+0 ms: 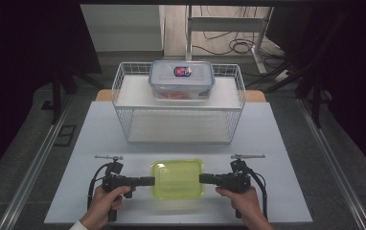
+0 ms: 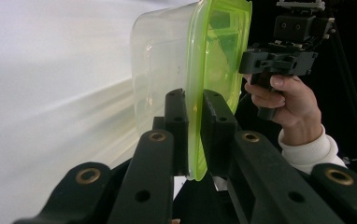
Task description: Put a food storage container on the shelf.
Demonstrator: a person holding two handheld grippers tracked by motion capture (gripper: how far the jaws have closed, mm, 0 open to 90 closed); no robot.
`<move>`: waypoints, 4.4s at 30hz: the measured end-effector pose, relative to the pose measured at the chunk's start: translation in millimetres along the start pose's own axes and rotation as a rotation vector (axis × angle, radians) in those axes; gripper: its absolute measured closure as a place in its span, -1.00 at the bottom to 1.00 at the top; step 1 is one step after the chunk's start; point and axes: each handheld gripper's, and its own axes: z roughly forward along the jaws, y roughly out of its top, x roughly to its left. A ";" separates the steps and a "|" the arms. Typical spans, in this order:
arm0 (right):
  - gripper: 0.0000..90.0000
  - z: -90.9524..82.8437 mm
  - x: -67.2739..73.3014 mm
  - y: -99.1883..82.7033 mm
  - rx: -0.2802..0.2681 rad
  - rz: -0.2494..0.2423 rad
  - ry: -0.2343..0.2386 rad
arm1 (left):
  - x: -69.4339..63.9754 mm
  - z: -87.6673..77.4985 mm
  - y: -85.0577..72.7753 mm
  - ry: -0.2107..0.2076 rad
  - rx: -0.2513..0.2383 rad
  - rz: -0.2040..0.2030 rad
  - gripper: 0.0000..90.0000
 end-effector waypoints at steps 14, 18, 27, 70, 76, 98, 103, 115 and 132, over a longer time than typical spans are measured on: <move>0.79 -13.3 17.0 7.6 -0.036 -0.056 -0.010 | -19.5 -4.6 9.4 -0.007 -0.019 0.044 0.84; 0.79 -19.8 23.4 15.8 -0.057 -0.071 -0.010 | -28.9 -7.1 21.3 -0.018 -0.026 0.068 0.84; 0.79 -31.6 38.2 45.6 -0.114 -0.119 -0.006 | -52.7 -18.1 58.6 -0.015 -0.038 0.118 0.84; 0.79 -62.3 78.3 253.6 -0.213 -0.125 0.022 | -106.6 -55.5 263.7 -0.048 -0.071 0.139 0.84; 0.79 -52.8 64.2 278.7 -0.219 -0.091 0.025 | -96.7 -54.9 290.3 -0.029 -0.070 0.115 0.84; 0.65 -25.7 17.4 300.7 -0.255 0.091 0.041 | -52.4 -37.1 321.2 -0.059 -0.145 -0.036 0.74; 0.60 -26.9 14.5 301.8 -0.287 0.095 0.013 | -49.5 -31.4 322.0 -0.078 -0.159 -0.035 0.71; 0.11 -27.5 18.6 300.6 -0.302 0.027 -0.058 | -53.8 -31.6 321.0 0.041 -0.199 0.014 0.01; -0.26 -83.7 42.5 254.2 -0.336 -0.117 -0.044 | -84.6 -61.1 262.4 0.087 -0.248 0.176 -0.35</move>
